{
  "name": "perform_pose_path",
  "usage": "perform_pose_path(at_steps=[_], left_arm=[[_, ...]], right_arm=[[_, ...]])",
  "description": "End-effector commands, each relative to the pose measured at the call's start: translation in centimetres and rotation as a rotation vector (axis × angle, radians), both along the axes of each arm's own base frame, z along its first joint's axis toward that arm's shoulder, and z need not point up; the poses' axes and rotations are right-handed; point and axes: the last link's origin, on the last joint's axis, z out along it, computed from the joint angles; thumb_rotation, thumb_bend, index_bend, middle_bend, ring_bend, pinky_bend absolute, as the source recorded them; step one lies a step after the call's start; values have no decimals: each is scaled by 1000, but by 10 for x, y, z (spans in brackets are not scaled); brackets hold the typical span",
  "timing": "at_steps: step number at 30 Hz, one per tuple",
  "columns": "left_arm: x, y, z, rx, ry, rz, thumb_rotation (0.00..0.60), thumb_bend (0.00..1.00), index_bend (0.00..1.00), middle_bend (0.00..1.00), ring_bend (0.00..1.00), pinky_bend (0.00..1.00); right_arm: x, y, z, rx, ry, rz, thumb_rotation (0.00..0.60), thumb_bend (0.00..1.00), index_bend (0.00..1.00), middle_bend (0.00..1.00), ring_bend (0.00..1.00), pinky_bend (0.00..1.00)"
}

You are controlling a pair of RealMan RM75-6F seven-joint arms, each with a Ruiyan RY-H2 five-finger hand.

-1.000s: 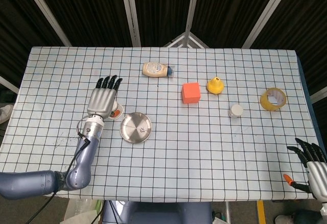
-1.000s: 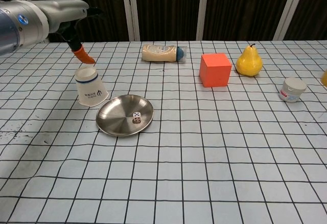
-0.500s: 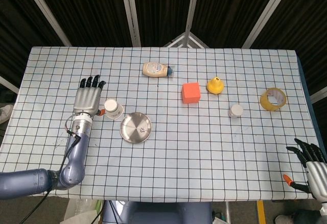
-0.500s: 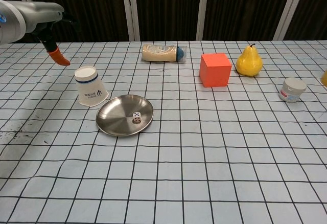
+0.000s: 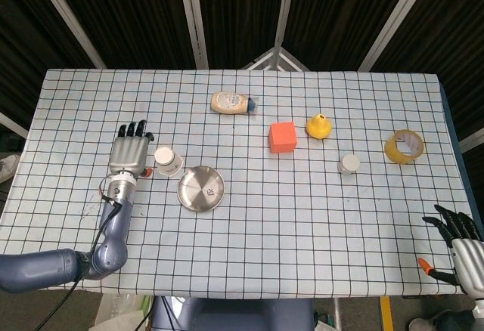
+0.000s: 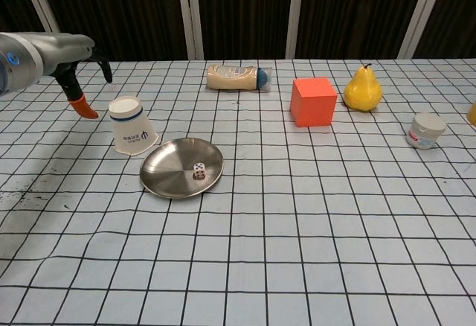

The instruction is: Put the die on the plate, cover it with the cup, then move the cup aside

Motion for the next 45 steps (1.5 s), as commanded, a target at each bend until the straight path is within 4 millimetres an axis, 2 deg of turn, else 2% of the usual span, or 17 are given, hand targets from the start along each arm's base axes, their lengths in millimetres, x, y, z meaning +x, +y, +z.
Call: perform_pose_path(at_steps=[1, 12, 25, 45], left_arm=[[3, 1, -5, -4, 2, -12, 600, 294, 259, 0, 0, 0], [9, 5, -18, -6, 5, -33, 600, 295, 263, 0, 0, 0], [12, 7, -22, 0, 17, -38, 600, 368, 320, 0, 0, 0], [14, 11, -29, -2, 30, -38, 600, 382, 310, 0, 0, 0]], right_arm=[[0, 0, 0, 1, 2, -1, 600, 229, 228, 94, 86, 0], [-2, 0, -1, 7, 0, -7, 600, 229, 228, 95, 85, 0], [-4, 0, -3, 20, -14, -16, 600, 229, 228, 95, 86, 0], [-6, -1, -4, 22, -17, -25, 600, 229, 228, 95, 86, 0]])
